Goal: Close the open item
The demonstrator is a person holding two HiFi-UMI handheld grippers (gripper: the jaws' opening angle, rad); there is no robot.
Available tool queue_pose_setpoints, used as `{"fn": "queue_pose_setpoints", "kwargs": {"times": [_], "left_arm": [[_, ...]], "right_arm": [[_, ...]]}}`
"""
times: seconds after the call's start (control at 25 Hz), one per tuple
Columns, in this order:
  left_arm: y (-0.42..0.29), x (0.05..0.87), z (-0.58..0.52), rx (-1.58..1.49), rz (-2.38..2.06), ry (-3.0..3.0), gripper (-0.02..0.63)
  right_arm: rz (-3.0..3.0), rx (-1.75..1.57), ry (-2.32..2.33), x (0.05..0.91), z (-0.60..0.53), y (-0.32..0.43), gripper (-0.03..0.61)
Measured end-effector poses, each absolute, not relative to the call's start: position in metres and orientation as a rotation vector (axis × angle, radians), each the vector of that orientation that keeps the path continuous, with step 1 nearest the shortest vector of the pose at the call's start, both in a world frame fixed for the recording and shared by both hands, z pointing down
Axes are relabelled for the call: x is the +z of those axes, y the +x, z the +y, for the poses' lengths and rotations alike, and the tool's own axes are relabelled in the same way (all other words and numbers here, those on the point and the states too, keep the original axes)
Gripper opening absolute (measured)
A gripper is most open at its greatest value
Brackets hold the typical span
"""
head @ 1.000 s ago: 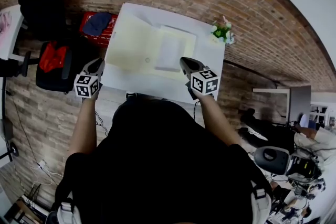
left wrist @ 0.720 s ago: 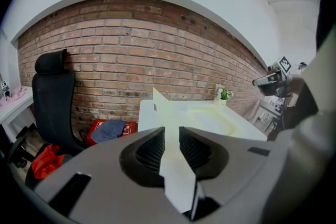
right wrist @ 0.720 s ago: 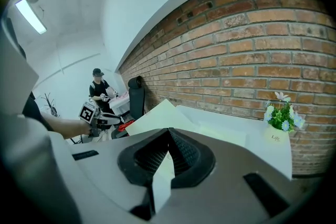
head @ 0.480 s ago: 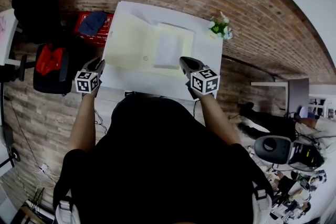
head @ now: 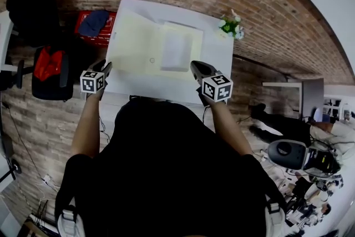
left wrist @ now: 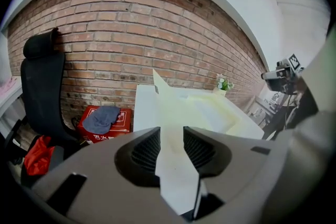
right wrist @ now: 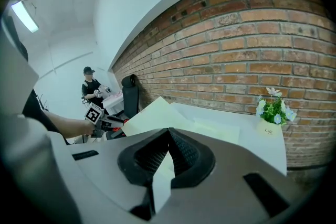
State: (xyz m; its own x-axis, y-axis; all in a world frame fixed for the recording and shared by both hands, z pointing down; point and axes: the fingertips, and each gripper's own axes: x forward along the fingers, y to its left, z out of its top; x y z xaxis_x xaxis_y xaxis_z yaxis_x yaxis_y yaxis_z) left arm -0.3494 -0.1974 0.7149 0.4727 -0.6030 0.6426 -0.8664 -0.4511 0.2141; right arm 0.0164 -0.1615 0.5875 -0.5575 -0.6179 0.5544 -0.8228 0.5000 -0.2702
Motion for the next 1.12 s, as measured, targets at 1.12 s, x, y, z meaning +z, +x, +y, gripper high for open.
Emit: {"fn": "queue_pose_setpoints", "kwargs": {"times": [1.12], "left_arm": [[-0.329,0.721,-0.210,0.734,-1.101,2.193,0.086]], "right_arm": [[-2.340,0.771,1.260,0.593,-0.158,0.028,0.023]]}}
